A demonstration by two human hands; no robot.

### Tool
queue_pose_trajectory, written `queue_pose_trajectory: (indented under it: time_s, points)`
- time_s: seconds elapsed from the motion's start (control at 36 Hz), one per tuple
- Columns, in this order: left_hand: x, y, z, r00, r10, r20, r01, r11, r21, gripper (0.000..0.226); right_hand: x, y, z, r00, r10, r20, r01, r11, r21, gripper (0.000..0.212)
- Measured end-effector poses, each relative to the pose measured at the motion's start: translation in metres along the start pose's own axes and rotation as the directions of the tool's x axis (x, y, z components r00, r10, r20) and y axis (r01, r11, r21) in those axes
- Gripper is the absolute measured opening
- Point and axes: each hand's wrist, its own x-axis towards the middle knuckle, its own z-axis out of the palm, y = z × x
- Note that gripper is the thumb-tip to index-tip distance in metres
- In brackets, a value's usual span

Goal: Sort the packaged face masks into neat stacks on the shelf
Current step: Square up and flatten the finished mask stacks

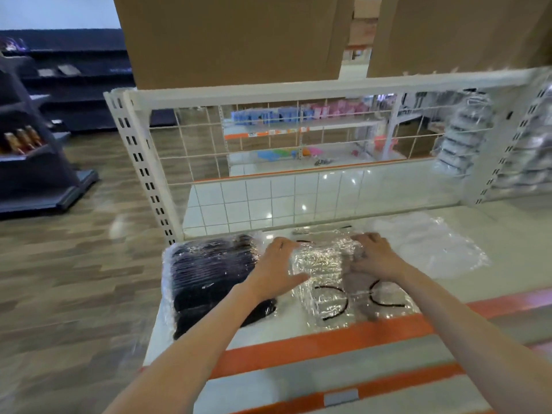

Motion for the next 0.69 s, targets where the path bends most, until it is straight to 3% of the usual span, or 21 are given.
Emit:
queue_pose_trajectory:
  time_s: [0.11, 0.17, 0.28, 0.44, 0.61, 0.69]
  points:
    - [0.023, 0.015, 0.025, 0.975, -0.135, 0.176, 0.139, 0.990, -0.013, 0.130, 0.007, 0.053, -0.012, 0.996, 0.052, 0.077, -0.058, 0.995, 0.084, 0.091]
    - [0.031, 0.016, 0.039, 0.951, -0.246, 0.188, 0.248, 0.969, 0.014, 0.136, 0.010, 0.074, -0.013, 0.990, 0.051, 0.133, -0.062, 0.995, 0.082, 0.098]
    - [0.038, 0.022, 0.057, 0.912, -0.396, 0.108, 0.409, 0.896, -0.170, 0.146, 0.014, 0.094, -0.013, 0.980, 0.008, 0.201, -0.038, 0.989, 0.143, 0.116]
    - [0.053, 0.034, 0.055, 0.846, -0.530, 0.055, 0.517, 0.791, -0.326, 0.149, 0.027, 0.102, -0.010, 0.968, -0.084, 0.235, 0.005, 0.949, 0.317, 0.108]
    - [0.059, 0.036, 0.051, 0.796, -0.600, 0.084, 0.539, 0.638, -0.550, 0.134, 0.034, 0.098, -0.007, 0.938, -0.184, 0.294, 0.059, 0.920, 0.387, 0.100]
    - [0.062, 0.036, 0.050, 0.794, -0.601, 0.097, 0.510, 0.569, -0.645, 0.120, 0.039, 0.099, -0.001, 0.945, -0.155, 0.288, 0.022, 0.909, 0.416, 0.107]
